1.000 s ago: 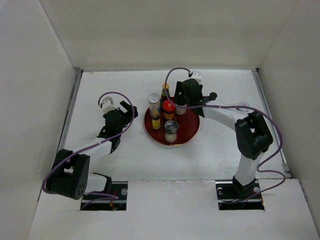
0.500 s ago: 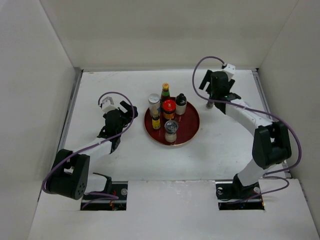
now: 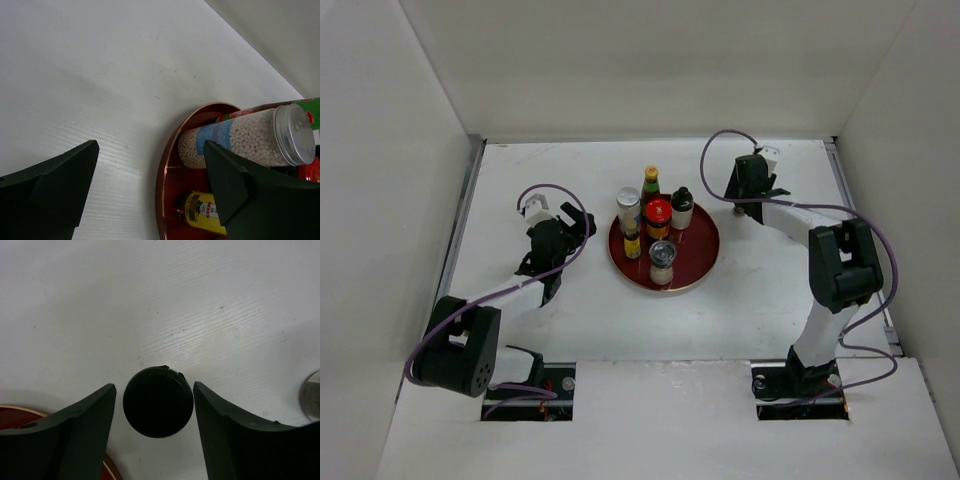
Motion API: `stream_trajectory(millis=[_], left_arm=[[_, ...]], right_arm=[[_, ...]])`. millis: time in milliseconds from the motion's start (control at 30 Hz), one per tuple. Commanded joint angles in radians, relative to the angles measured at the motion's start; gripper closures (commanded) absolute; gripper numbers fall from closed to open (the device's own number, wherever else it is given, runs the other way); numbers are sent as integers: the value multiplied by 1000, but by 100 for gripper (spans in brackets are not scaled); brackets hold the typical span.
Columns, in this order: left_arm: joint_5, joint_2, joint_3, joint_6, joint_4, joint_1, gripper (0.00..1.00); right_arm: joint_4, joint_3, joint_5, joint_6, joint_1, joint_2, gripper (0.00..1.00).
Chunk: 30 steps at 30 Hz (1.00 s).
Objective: Organize the condiment bottles
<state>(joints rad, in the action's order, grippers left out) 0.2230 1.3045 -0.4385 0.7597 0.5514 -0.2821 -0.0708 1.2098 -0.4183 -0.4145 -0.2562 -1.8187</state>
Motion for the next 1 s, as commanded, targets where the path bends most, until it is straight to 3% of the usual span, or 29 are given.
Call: stream_trajectory(millis=[0,100,167,367,567,767,967], left_arm=[[-16,2,4,7,56,1,14],[-16,6,3,7,56,1,14],[-16,6,3,7,56,1,14],[-16,7,1,9,56,-1,14],[-16,1,4,9,56,1,14],[-16,2,4,9,56,1,15],[-16,-5,7,9,56,4,15]], right_arm=[[31,42,-8,0,2,-1,38],[39,34,-59,11,-2,13,54],[42,19,-97,29,-8,47,59],[75,-116,-128,31,-111,223,60],[71,-210,-109,-6,-300,325,60],[91,-191,-57,-60,-441,266,60],[117,-153,-66,-60,-469,173,59]])
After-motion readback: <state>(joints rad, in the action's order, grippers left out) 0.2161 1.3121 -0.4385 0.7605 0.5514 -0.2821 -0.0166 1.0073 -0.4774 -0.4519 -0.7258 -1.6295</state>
